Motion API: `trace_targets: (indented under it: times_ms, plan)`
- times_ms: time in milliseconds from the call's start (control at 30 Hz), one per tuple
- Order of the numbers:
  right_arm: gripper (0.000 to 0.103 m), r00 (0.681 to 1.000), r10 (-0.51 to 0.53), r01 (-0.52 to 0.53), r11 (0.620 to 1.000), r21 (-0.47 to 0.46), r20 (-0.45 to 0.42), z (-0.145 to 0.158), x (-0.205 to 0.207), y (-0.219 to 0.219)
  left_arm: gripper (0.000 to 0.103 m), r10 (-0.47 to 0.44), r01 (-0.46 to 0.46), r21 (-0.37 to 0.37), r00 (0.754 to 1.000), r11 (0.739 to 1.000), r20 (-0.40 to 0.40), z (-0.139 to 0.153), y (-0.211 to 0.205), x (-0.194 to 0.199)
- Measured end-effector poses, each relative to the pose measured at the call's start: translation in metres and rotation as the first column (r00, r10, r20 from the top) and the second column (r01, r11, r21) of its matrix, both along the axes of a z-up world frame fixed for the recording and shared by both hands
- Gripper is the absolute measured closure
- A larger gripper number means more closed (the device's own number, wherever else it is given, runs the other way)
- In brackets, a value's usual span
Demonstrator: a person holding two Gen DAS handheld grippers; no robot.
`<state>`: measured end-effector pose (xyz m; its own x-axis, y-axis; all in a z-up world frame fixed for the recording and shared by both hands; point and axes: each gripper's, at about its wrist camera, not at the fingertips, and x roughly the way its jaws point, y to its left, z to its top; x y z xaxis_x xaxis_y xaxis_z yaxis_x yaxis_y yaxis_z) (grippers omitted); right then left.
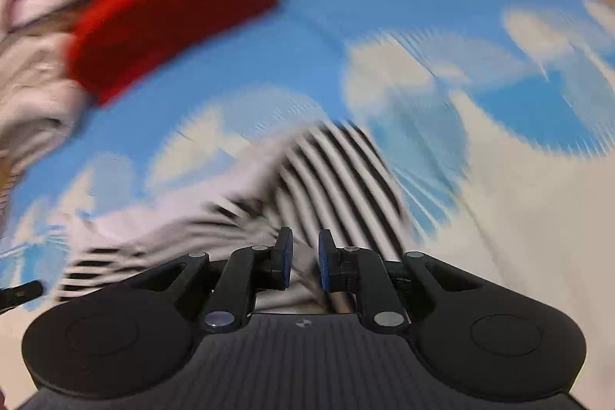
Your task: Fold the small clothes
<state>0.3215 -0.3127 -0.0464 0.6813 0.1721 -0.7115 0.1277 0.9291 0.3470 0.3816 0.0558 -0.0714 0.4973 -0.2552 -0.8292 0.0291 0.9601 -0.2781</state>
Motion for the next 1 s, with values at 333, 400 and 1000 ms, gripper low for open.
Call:
trace_targets:
  times_ms: [333,400,1000]
  plan:
    - [0.079,0.971,0.119,-0.115,0.993,0.034,-0.208,-0.032,0.008,0.018,0.093,-0.014,0.013,-0.034,0.999,0.999,-0.037,-0.001,0.003,-0.01]
    - [0.079,0.976,0.145,-0.134,0.988,0.077,-0.16,-0.025,0.005,0.018,0.092,-0.031,0.027,-0.043,0.996,0.999,-0.087,-0.012,0.002,-0.013]
    - [0.077,0.995,-0.031,0.027,0.998,0.049,0.094,0.106,-0.147,-0.022,0.085,-0.044,0.037,0.035,0.978,0.999,0.203,0.129,0.047,-0.172]
